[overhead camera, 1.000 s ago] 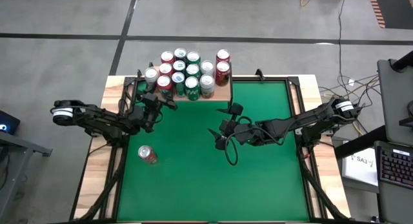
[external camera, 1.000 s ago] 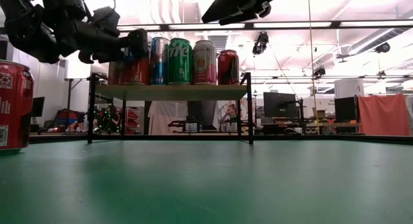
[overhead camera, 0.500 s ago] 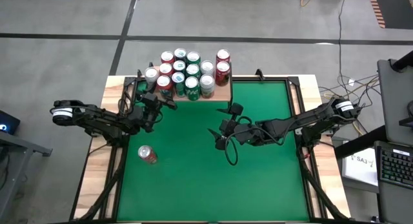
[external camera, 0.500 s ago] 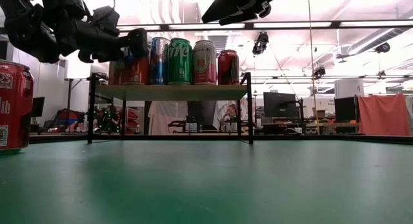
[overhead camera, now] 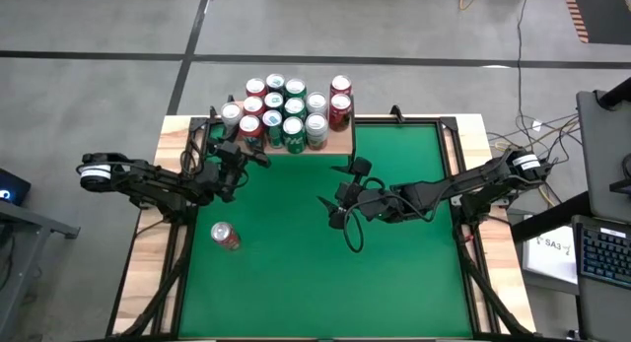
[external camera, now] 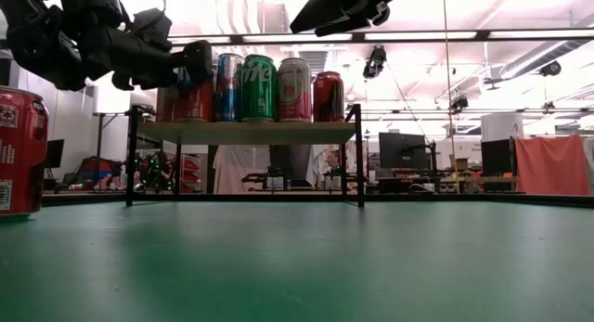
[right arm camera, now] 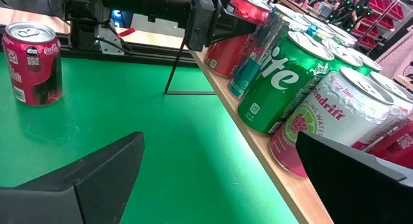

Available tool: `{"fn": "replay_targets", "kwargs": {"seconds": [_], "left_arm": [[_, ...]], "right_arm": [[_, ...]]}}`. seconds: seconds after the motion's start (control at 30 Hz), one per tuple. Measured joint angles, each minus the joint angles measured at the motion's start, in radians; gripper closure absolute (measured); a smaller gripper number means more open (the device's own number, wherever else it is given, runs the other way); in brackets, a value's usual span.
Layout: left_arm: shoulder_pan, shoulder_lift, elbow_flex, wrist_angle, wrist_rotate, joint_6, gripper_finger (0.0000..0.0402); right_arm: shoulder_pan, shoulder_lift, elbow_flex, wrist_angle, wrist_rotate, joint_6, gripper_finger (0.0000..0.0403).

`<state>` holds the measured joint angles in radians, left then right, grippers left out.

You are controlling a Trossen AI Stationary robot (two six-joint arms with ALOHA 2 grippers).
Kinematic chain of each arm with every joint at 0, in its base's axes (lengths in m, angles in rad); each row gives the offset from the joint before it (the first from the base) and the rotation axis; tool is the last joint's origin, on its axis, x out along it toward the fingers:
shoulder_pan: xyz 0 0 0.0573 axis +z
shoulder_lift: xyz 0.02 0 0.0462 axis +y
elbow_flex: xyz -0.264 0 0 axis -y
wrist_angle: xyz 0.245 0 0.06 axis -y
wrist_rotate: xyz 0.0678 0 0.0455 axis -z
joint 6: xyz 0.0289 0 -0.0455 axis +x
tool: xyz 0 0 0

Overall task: Place canned beverage on shelf
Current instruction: Put the orange can on the shelf

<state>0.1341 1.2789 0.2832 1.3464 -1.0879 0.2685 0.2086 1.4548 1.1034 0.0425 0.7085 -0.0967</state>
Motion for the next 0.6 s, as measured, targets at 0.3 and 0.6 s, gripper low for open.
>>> {"fn": "replay_targets", "kwargs": {"seconds": [0.3, 0.6], "left_arm": [[0.0, 0.0, 0.0, 0.0, 0.013, -0.018, 0.0065], [-0.001, 0.0, 0.0, 0.0, 0.02, -0.019, 0.0026]], "right_arm": [[0.0, 0.0, 0.0, 0.0, 0.0, 0.0, 0.0005], [0.0, 0.0, 0.0, 0.0, 0.0, 0.0, 0.0005]]}}
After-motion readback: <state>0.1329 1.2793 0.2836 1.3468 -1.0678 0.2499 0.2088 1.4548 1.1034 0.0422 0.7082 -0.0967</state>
